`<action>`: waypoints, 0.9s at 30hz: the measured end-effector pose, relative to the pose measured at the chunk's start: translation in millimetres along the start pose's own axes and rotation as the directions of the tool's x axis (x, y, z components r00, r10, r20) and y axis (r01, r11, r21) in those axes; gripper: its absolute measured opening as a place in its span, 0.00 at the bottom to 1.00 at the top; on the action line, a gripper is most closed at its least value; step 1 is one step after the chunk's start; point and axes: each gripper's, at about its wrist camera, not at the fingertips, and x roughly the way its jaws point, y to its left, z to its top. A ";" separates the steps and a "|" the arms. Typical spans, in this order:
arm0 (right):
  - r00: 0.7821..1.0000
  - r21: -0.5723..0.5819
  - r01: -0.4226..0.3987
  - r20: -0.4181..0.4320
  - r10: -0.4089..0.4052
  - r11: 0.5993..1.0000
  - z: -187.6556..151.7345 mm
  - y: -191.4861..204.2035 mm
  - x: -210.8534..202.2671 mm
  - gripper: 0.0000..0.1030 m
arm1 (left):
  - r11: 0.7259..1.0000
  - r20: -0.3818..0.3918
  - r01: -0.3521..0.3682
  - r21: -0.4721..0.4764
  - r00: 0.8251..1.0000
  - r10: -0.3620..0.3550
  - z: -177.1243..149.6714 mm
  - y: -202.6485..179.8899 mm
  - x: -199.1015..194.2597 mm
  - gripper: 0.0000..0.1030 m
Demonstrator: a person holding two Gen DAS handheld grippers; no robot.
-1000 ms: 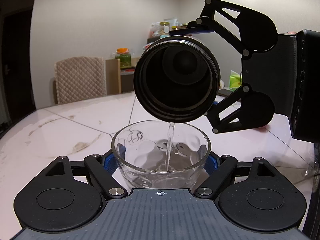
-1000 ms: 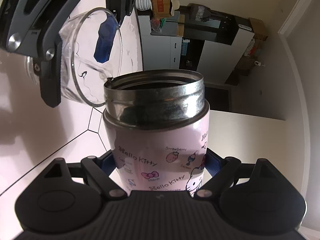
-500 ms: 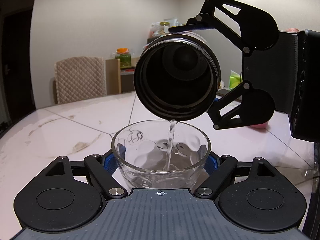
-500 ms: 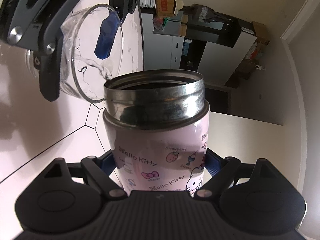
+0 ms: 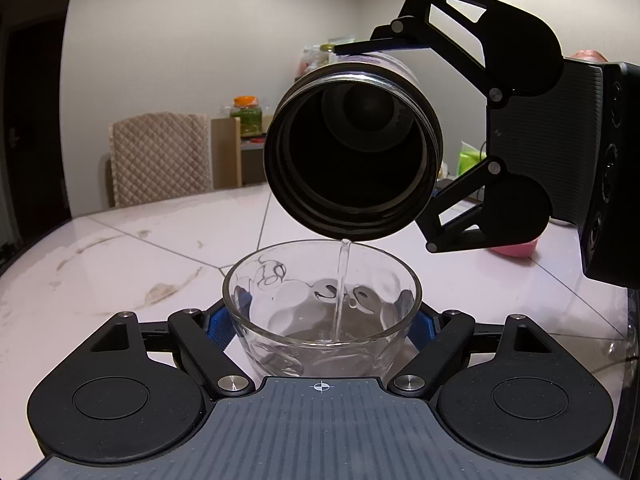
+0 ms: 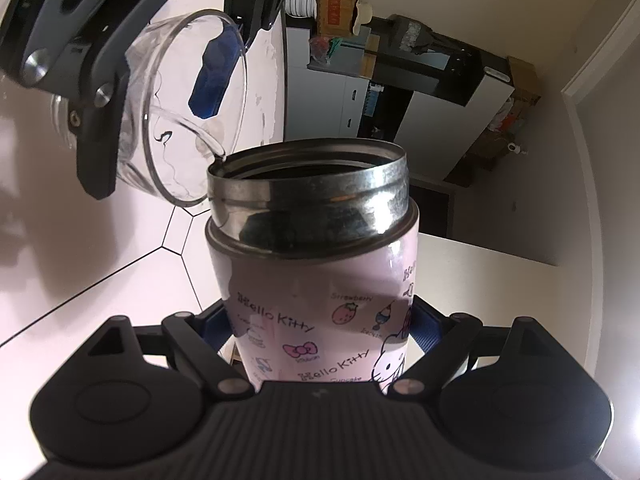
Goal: Unscrew bottle cap and pour
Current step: 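Pour liquid from the tilted jar into the glass held by the left gripper, then tilt the pink jar upright with the right gripper, lifting it off the glass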
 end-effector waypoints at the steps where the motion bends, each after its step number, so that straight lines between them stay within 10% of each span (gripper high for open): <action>1: 1.000 -0.002 0.000 0.002 0.000 1.000 0.4 -0.2 -0.1 0.86 | 1.000 0.000 0.000 0.000 1.000 0.000 -0.3 -0.4 0.0 0.84; 27: 0.998 0.225 -0.066 -0.003 0.068 0.972 1.7 -20.5 -4.8 0.86 | 1.000 -0.001 -0.002 0.000 1.000 0.002 0.2 -1.1 1.3 0.84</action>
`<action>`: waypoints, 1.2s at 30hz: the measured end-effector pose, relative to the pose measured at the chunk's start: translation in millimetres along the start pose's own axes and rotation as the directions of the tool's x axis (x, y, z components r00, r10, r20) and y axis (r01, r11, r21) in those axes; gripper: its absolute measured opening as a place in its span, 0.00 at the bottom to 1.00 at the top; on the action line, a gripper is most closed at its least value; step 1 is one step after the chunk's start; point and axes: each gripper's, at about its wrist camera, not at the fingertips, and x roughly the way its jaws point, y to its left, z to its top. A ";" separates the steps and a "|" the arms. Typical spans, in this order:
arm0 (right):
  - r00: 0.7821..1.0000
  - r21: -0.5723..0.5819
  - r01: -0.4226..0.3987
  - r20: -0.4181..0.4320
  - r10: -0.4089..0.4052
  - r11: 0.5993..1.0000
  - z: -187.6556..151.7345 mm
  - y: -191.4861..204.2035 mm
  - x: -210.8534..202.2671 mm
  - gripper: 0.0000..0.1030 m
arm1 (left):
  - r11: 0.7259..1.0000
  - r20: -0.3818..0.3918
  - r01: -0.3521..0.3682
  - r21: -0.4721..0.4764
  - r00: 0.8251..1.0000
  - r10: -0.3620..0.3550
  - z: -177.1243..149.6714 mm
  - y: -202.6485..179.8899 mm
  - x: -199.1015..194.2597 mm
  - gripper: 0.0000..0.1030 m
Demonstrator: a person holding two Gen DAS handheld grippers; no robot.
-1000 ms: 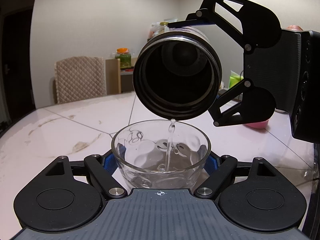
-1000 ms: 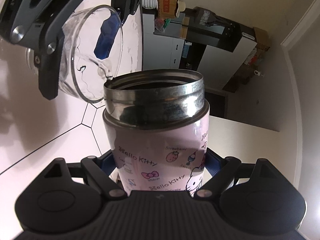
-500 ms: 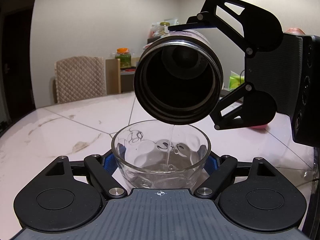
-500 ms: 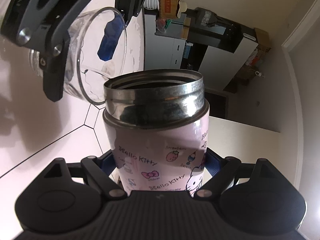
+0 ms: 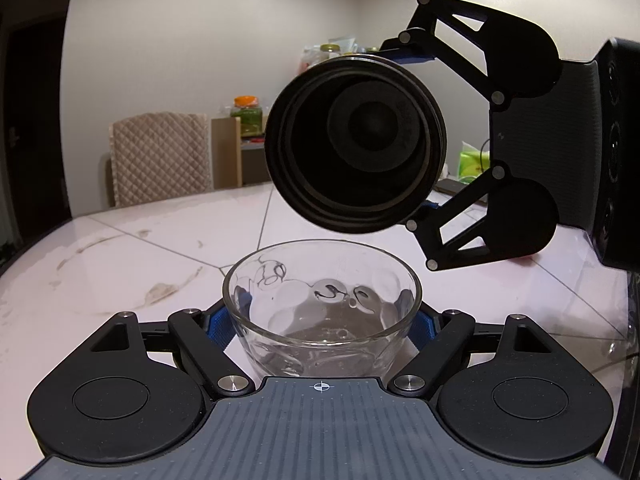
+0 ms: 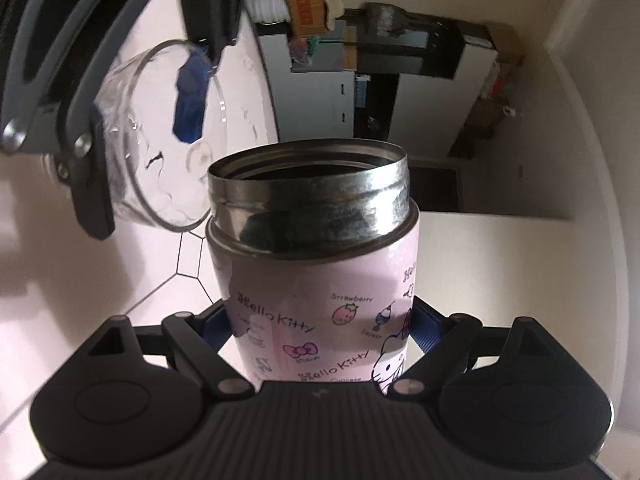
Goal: Unscrew bottle cap and pour
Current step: 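Tilt the pink jar upright with the right gripper, lifting it off the glass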
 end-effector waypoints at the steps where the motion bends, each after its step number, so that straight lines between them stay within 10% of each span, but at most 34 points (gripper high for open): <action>1: 1.000 0.015 -0.004 0.000 0.004 1.000 -0.4 -1.4 -0.7 0.86 | 1.000 0.000 0.000 0.000 1.000 0.000 -0.1 0.2 0.1 0.84; 36: 0.996 0.252 -0.089 -0.006 0.093 0.964 -24.5 -50.0 -14.8 0.86 | 1.000 -0.008 -0.022 0.001 1.000 0.022 0.1 0.6 0.6 0.83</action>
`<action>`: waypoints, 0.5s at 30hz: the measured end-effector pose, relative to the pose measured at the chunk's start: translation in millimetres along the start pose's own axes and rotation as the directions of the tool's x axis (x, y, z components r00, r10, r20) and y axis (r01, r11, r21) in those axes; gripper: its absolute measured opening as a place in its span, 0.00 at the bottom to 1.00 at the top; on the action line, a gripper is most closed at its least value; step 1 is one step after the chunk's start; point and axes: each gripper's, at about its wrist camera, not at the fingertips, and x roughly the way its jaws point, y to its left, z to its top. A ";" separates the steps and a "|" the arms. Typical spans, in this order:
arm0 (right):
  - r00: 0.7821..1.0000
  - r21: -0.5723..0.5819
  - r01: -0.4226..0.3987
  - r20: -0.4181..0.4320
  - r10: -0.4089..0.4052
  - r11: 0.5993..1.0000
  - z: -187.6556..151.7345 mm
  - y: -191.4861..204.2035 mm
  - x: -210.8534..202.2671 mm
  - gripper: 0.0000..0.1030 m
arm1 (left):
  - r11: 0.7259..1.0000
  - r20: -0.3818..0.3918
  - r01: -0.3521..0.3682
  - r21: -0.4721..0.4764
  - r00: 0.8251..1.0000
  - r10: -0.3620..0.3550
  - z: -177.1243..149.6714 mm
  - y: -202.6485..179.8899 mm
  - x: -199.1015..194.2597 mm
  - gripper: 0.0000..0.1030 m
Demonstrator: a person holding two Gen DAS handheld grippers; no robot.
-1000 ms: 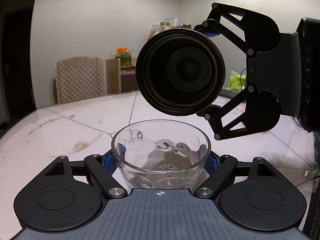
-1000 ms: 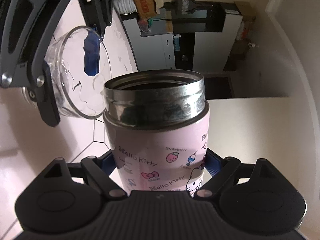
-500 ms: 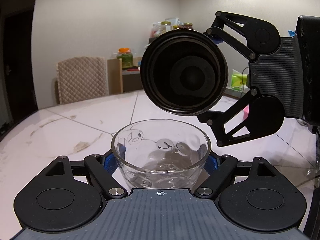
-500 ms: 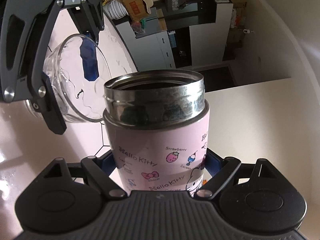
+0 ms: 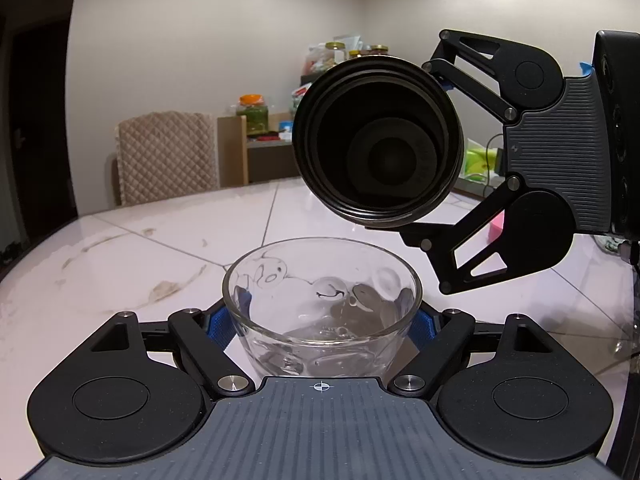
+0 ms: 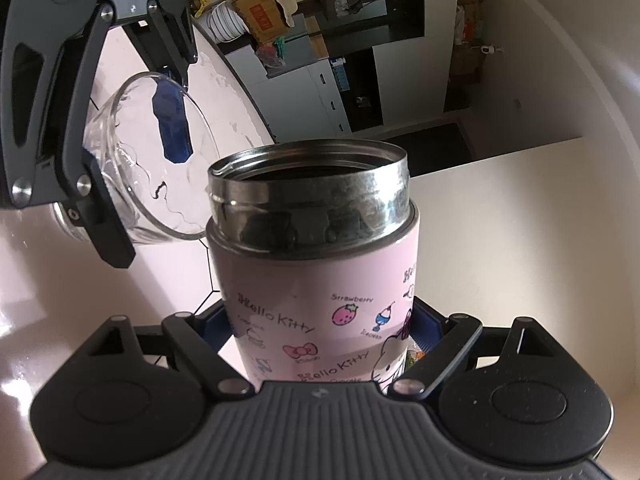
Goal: Unscrew bottle cap and pour
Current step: 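Tilt the pink jar upright with the right gripper, lifting it off the glass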
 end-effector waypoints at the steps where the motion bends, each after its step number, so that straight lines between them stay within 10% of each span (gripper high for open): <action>1: 1.000 0.005 -0.002 0.000 0.002 1.000 -0.2 -1.7 0.1 0.86 | 1.000 0.000 0.000 -0.001 1.000 0.000 0.1 -0.3 -0.1 0.83; 15: 0.999 0.084 -0.040 -0.009 0.040 0.996 4.4 -14.1 9.3 0.86 | 1.000 -0.006 0.006 -0.015 1.000 -0.006 0.3 -2.2 -0.7 0.83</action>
